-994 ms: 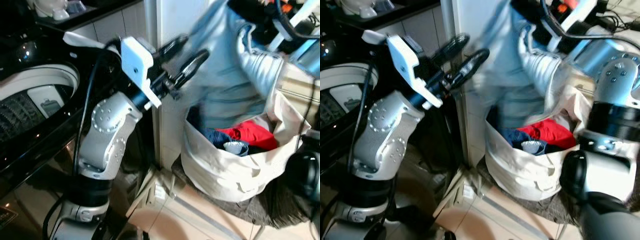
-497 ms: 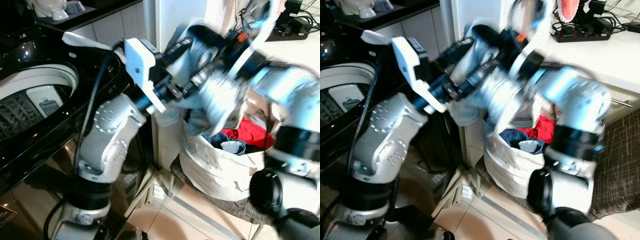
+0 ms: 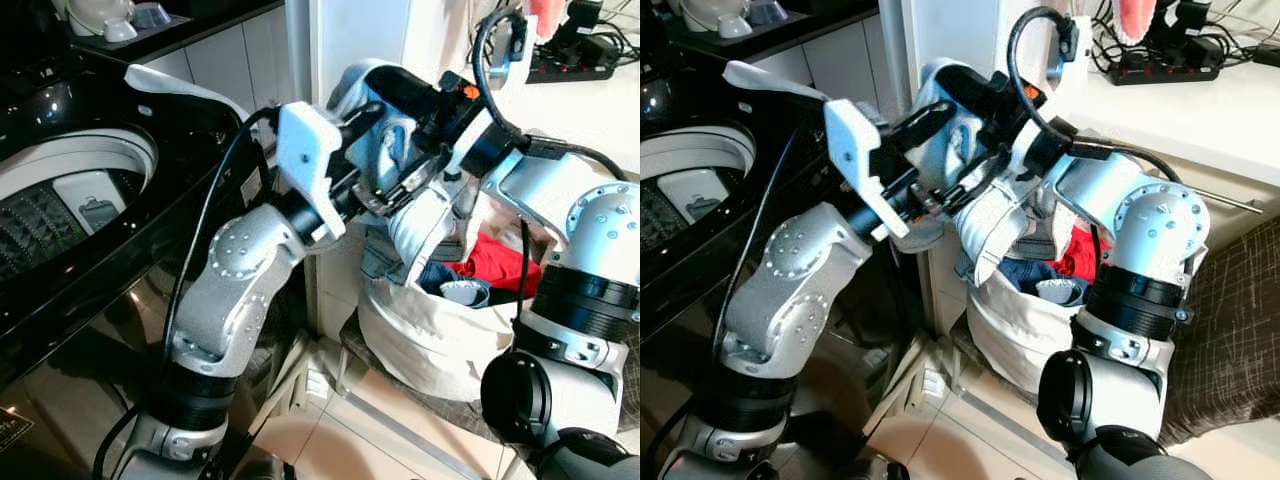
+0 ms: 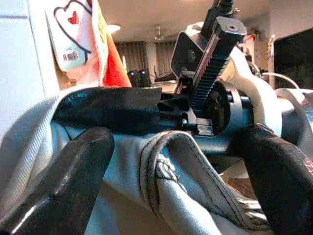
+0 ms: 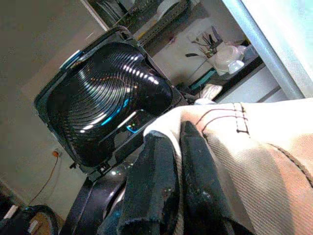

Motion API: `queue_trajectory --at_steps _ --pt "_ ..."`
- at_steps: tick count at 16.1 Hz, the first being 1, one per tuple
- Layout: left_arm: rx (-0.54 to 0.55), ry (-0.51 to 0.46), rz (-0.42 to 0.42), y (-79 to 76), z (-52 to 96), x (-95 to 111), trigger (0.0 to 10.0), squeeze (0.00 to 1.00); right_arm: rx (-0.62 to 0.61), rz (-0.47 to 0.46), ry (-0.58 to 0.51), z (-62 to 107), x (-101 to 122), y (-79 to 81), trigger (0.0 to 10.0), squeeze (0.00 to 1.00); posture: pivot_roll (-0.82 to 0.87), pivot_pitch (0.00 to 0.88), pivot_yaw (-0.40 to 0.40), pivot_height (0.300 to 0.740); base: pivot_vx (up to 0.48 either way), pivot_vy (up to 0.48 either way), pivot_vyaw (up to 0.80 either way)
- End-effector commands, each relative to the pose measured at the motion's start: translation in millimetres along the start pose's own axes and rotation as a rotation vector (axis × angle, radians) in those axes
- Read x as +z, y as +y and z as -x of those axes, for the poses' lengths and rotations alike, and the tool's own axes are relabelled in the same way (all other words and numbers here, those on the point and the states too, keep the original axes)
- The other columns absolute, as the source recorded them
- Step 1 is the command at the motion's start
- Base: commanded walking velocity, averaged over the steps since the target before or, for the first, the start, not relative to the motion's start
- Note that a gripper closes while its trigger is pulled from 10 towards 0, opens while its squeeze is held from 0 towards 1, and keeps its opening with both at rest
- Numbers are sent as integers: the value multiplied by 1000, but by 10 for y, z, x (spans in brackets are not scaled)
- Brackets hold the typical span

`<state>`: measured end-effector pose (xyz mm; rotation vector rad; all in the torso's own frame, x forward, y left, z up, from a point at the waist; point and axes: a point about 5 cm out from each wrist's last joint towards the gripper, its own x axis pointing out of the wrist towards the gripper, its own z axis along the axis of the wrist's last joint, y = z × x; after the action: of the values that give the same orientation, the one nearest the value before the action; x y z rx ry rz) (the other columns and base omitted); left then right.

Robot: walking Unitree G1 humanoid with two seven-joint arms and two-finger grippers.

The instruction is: Clothes washing

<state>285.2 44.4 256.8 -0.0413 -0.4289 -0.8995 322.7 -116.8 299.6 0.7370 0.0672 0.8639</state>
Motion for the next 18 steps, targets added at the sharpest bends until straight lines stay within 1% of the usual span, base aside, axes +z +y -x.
queue_trajectory --at_steps 1,3,4,5,9,12,15,16,18 --pt "113 104 0 164 58 -163 10000 1000 113 29 -9 -5 14 209 0 0 -6 0 46 740 0 0 0" --pt "97 109 0 145 63 -162 10000 1000 109 24 -10 1 12 208 0 0 -6 0 47 740 0 0 0" --pt "85 106 16 116 64 -175 0 345 106 19 -12 2 14 210 0 0 -7 0 48 740 0 0 0" --pt "64 104 28 87 65 -181 0 0 107 15 -12 3 13 214 0 0 -7 0 46 740 0 0 0" --pt "45 113 53 61 72 -203 0 0 108 12 -8 6 11 219 0 0 -10 0 44 740 0 0 0" --pt "43 109 95 53 90 -216 0 0 108 11 -3 8 10 218 0 0 -9 0 40 740 0 0 0" --pt "19 108 111 30 110 -221 0 0 106 12 0 13 15 215 0 0 -9 0 36 740 0 0 0" --pt "7 101 128 22 121 -211 0 0 108 14 0 15 25 219 0 0 -10 0 35 740 0 0 0" --pt "7 104 131 27 125 -215 0 0 109 15 0 19 34 222 0 0 -11 0 34 740 0 0 0"
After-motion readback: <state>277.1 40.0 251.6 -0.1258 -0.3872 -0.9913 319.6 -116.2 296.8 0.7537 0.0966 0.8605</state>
